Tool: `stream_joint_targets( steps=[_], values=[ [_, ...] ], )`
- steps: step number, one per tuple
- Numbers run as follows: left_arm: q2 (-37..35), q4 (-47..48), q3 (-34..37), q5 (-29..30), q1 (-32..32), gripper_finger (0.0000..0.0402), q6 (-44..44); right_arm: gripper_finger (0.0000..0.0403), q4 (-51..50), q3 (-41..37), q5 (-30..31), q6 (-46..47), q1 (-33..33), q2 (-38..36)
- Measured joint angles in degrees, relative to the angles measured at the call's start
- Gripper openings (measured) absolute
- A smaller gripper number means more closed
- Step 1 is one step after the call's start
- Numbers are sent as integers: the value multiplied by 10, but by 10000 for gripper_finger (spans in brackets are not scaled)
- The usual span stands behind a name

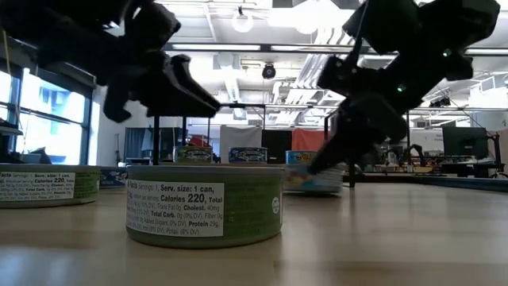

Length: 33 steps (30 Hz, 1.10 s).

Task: Stack canned seafood by type on shelf
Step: Put the yellow blue tuna can on the shelf

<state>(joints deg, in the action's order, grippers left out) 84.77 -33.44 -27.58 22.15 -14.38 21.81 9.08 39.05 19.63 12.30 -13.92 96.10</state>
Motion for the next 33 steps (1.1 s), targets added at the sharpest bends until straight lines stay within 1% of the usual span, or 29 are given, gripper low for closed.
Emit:
stream_joint_targets(
  steps=[2,3,6,9,11,15,18,21,23,26,29,33],
  values=[
    [23,-21,-9,-15,5,132,54,57,52,0,-14,-16,0,4],
    [34,-26,-15,-25,7,134,82,53,69,-1,-28,-16,0,4],
    [63,-29,-33,-41,9,144,165,41,109,-3,-38,-29,2,6],
    [96,-28,-51,-45,12,162,236,11,125,-2,-41,-31,11,3],
    [120,-30,-68,-50,17,177,266,1,122,-2,-44,-31,17,3],
    [170,-29,-103,-64,37,202,278,22,120,5,-42,-34,20,-4],
    [203,-14,-132,-94,55,205,281,41,79,23,-40,-42,19,-29],
    [222,31,-163,-160,79,193,283,52,23,38,-37,-39,7,-69],
    [229,64,-186,-190,94,178,283,55,-4,39,-37,-33,-6,-98],
    [236,99,-210,-201,114,151,280,56,-29,40,-28,-33,-34,-138],
    [248,115,-228,-205,132,127,280,56,-42,40,-9,-33,-64,-161],
    [270,150,-255,-256,152,97,295,57,-45,40,-9,-32,-95,-171]
  ],
)
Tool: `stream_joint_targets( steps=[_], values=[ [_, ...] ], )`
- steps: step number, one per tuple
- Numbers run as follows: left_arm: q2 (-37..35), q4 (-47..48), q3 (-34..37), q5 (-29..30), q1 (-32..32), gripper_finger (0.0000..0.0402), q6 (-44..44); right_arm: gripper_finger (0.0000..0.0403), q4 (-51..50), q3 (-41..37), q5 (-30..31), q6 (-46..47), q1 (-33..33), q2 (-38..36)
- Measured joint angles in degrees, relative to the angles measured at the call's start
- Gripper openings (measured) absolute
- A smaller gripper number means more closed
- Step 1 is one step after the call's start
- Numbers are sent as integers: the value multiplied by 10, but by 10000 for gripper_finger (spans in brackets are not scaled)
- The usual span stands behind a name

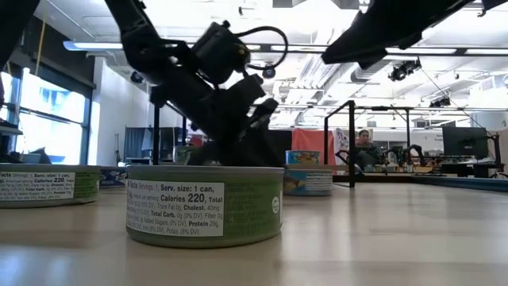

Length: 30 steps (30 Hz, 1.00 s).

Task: Stack canned seafood by type on shelf
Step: Put the yellow blue tuna can on the shelf

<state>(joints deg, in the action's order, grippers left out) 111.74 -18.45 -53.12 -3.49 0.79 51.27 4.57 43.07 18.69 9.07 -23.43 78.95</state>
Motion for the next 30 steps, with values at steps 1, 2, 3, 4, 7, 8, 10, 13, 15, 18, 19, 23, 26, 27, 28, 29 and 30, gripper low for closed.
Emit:
stream_joint_targets(
  steps=[1,2,3,4,7,8,10,13,15,18,19,23,26,27,28,29,30],
  values=[
    [6,3,-5,-8,3,88,0,57,-2,0,-3,-1,-5,0],
    [11,5,-10,-9,4,78,-2,57,-3,0,-2,-1,-9,0],
    [15,8,-15,-10,5,67,-7,57,-3,0,-1,-1,-13,0],
    [18,6,-18,-10,4,54,-12,59,-3,0,0,-1,-15,0],
    [19,13,-29,-10,0,14,-31,74,-10,0,2,-6,-19,0],
    [15,17,-33,-11,-1,8,-41,84,-15,0,2,-6,-19,0],
    [12,27,-42,-16,-3,7,-59,110,-34,0,3,-5,-17,0],
    [10,43,-59,-25,-4,3,-80,153,-61,0,22,-20,-17,3],
    [10,51,-73,-28,-4,2,-98,178,-80,0,50,-55,-19,14],
    [9,65,-92,-35,-4,1,-128,203,-86,-2,97,-111,-21,40],
    [9,68,-96,-38,-4,1,-143,207,-85,-4,117,-126,-21,50],
    [9,75,-112,-42,-4,1,-202,211,-83,-8,195,-155,-21,97],
    [8,84,-120,-50,-4,1,-226,211,-77,-8,219,-156,-21,129],
    [8,88,-122,-50,-4,1,-235,211,-75,-8,219,-156,-21,141],
    [8,89,-124,-50,-4,1,-244,211,-72,-8,225,-156,-21,152],
    [8,90,-127,-50,-4,0,-255,211,-68,-8,237,-158,-21,163],
    [8,89,-130,-51,-4,0,-259,211,-61,-8,254,-164,-21,174]
  ],
)
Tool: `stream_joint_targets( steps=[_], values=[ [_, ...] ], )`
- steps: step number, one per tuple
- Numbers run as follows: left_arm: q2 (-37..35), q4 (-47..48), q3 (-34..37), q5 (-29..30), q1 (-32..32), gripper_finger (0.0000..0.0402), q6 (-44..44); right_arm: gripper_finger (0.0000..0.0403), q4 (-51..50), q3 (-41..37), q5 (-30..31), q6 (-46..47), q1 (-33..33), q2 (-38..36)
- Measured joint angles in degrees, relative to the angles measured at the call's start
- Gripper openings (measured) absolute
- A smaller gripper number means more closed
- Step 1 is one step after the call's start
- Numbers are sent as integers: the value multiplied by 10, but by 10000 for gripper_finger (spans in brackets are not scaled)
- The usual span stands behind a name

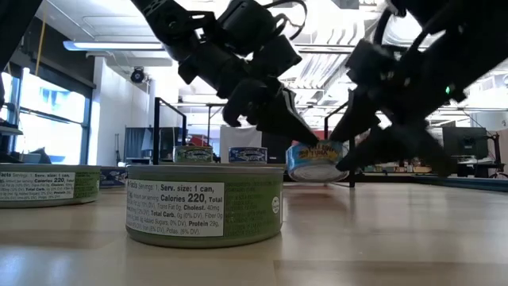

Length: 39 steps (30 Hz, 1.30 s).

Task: Stack canned seafood by type on shelf
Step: Put the yellow blue tuna can on the shelf

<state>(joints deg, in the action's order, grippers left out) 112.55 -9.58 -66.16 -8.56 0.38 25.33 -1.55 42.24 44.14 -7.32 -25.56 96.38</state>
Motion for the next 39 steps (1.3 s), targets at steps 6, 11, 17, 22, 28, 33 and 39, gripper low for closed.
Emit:
stream_joint_targets(
  steps=[6,11,17,22,28,33,39],
  values=[
    [0,17,-15,-25,0,0,-22,211,49,0,65,-17,0,48],
    [0,17,-16,-36,0,0,-28,196,94,0,67,-3,4,60],
    [-22,44,-16,-12,1,10,-43,120,77,1,66,61,4,49],
    [-102,202,-10,72,-1,28,-67,120,11,0,71,89,8,5],
    [-222,206,97,88,-4,24,-166,120,-3,0,109,9,76,-63],
    [-327,89,231,119,-36,12,-232,120,39,22,42,-153,166,-65],
    [-421,-52,364,214,-82,8,-286,120,14,73,27,-224,260,-15]
  ],
)
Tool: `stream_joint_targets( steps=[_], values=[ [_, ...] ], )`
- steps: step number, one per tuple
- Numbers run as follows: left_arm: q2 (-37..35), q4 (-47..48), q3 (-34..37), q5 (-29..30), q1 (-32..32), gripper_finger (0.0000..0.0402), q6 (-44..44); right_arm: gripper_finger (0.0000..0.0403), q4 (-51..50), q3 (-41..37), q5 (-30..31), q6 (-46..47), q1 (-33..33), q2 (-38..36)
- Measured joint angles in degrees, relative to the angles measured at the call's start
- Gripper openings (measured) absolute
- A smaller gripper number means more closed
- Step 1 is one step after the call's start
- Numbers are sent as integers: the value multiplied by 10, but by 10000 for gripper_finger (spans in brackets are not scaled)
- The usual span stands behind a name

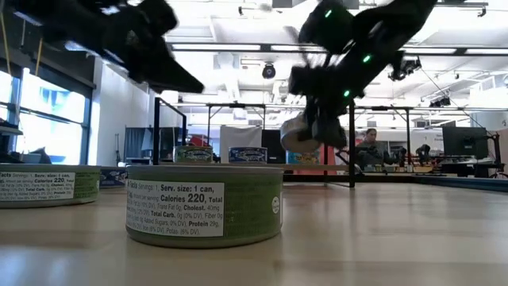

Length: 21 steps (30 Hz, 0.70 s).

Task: Stack canned seafood by type on shelf
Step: Put the yellow blue tuna can on the shelf

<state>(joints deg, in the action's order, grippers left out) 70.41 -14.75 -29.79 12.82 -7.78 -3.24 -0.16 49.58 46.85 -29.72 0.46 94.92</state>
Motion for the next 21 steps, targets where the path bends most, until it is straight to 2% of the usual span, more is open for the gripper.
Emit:
stream_joint_targets(
  steps=[5,9,16,21],
  values=[
    [-47,-26,51,53,-26,7,-16,120,-28,26,-29,-12,35,38],
    [-66,-32,65,68,-37,7,-22,122,-35,32,-21,5,45,47],
    [-67,-31,66,71,-48,7,-22,233,-67,45,-26,21,40,36],
    [-67,-31,66,71,-52,7,-22,247,-140,87,-35,75,41,22]
  ],
)
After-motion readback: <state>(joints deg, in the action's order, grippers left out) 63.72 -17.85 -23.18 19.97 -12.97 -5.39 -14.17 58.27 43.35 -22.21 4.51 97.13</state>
